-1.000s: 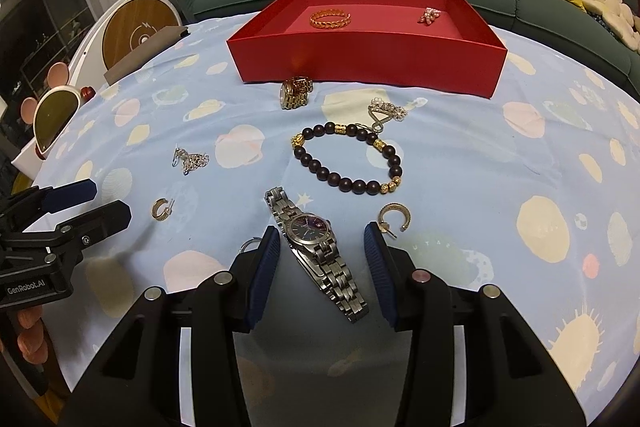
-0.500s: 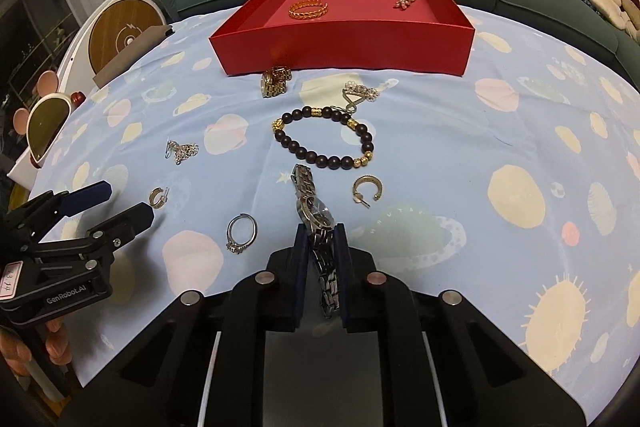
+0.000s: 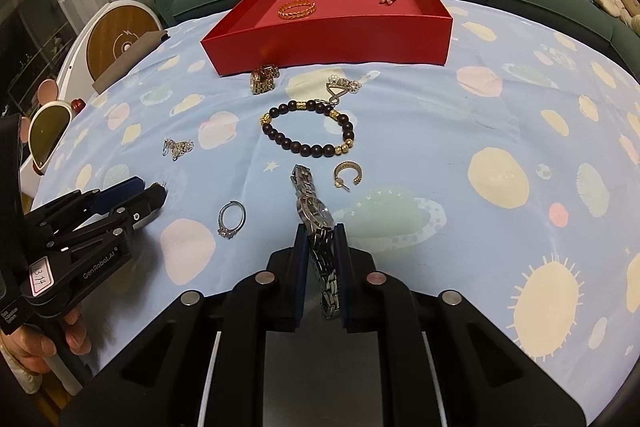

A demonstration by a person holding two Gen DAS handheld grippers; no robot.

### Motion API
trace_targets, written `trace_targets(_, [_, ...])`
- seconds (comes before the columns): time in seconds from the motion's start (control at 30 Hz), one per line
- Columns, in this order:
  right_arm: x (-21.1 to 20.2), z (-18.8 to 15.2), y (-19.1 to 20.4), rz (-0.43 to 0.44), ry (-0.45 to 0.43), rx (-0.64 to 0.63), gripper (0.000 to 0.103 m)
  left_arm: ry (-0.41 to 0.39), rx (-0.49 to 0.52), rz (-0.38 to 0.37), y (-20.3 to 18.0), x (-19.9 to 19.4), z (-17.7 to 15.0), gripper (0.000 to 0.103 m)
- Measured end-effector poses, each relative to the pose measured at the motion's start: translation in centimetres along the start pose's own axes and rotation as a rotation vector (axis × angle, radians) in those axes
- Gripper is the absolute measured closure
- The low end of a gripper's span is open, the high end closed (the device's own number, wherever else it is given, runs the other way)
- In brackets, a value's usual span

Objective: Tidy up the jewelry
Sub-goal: 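Grasp the gold hoop earring with the left tool while the right tool holds the watch, then carry the earring and watch over the red box with both tools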

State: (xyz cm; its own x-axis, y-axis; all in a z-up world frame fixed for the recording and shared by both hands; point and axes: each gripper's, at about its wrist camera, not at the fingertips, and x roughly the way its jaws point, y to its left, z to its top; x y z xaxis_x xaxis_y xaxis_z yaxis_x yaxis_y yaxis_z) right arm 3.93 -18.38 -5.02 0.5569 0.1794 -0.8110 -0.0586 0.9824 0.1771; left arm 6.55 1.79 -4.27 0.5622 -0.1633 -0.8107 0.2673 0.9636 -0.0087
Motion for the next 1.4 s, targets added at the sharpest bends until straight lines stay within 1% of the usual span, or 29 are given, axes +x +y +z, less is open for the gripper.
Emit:
trace_targets(0.1, [-0.2,0.0,-0.1,0.001,-0.004,0.002,0.091,-0.001,0.0,-0.001,0.0,0.0,0.1,0.088])
trace_targets(0.3, [-0.8,0.2,0.0,0.005,-0.02,0.003,0.091,0.002,-0.017,-0.016,0.3,-0.2,0.2,0.088])
trace_targets(0.5, [-1.7,0.5,0.2,0.014,-0.039,0.006,0.091,-0.012,-0.028,-0.026,0.2,-0.9,0.5,0.088])
trace_targets(0.77, [-3.1,1.2,0.8,0.034,-0.077,0.008,0.091,-0.054,-0.025,-0.057,-1.1,-2.6,1.7,0.088])
trace_targets(0.93, [-4.4,1.8,0.8,0.043,-0.108,0.02,0.091,-0.077,-0.032,-0.086,-2.1,-3.8,2.7,0.089])
trace_targets(1.07, [-5.6,2.4,0.9,0.052,-0.14,0.03,0.091,-0.112,-0.03,-0.099,-3.1,-5.2,3.9,0.088])
trace_targets(1.27, [-7.4,3.7,1.2,0.068,-0.187,0.045,0.091,-0.146,-0.04,-0.115,-4.1,-7.1,5.5,0.088])
trace_targets(1.4, [-8.8,5.1,1.3,0.071,-0.218,0.039,0.091,-0.179,-0.041,-0.11,-4.7,-8.4,7.2,0.088])
